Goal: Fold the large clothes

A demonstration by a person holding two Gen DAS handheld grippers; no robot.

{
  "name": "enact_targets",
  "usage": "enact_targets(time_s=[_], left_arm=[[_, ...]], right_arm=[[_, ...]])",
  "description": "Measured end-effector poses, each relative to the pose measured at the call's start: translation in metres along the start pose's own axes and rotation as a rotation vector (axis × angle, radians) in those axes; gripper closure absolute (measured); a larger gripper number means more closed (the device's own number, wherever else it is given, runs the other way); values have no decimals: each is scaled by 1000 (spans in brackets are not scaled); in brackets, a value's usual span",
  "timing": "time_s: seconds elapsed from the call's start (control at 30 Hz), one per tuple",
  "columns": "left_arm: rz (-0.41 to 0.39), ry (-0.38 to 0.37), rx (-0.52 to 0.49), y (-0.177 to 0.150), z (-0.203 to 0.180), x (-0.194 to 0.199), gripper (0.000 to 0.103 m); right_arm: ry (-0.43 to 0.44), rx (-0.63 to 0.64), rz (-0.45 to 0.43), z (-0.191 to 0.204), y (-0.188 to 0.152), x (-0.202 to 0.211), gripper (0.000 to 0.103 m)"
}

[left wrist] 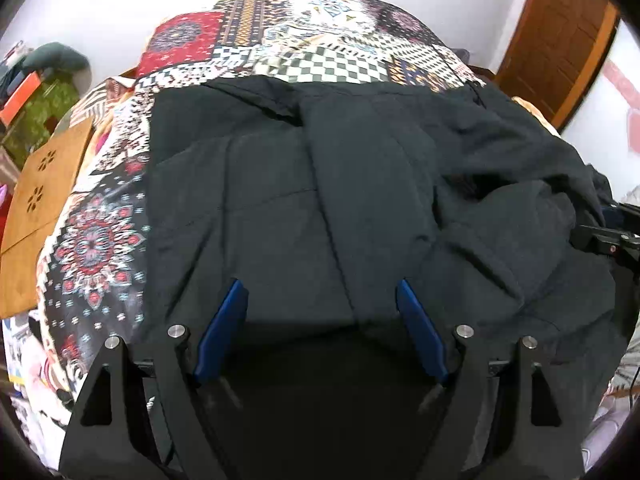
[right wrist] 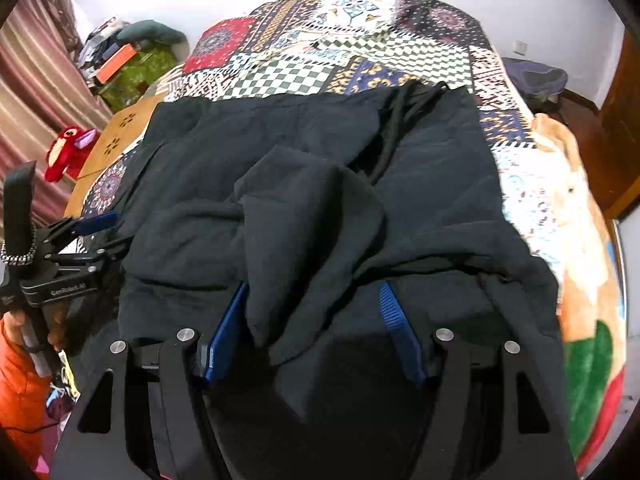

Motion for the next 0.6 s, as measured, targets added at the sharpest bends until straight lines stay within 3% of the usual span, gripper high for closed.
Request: enact_targets(time_s=[0.2, 0.33, 0.5, 0.6], left_arm=[[-98, 73, -16, 6, 18, 41, 25], [-152, 100, -8, 8, 41, 71, 23], [-183, 147, 59, -1, 88, 97, 18], [-173, 122, 143, -15, 120, 104, 18]], right_arm=[[-40, 22, -38, -2, -5, 27, 39], [-124, 12, -59, -14, -13, 48, 39], [-193, -46, -92, -38, -28, 77, 39], [-229, -105, -115, -56, -36, 95, 39]])
Point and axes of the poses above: each gripper's, at about its wrist camera, not at the fingertips, and x roughly against the way its jaws point, z to its left, y to its top, the point moved 4 cm from there along -x, roughly the way its jaws point, and after that the axes turned 10 degrees about x, right-handed, at the moved point
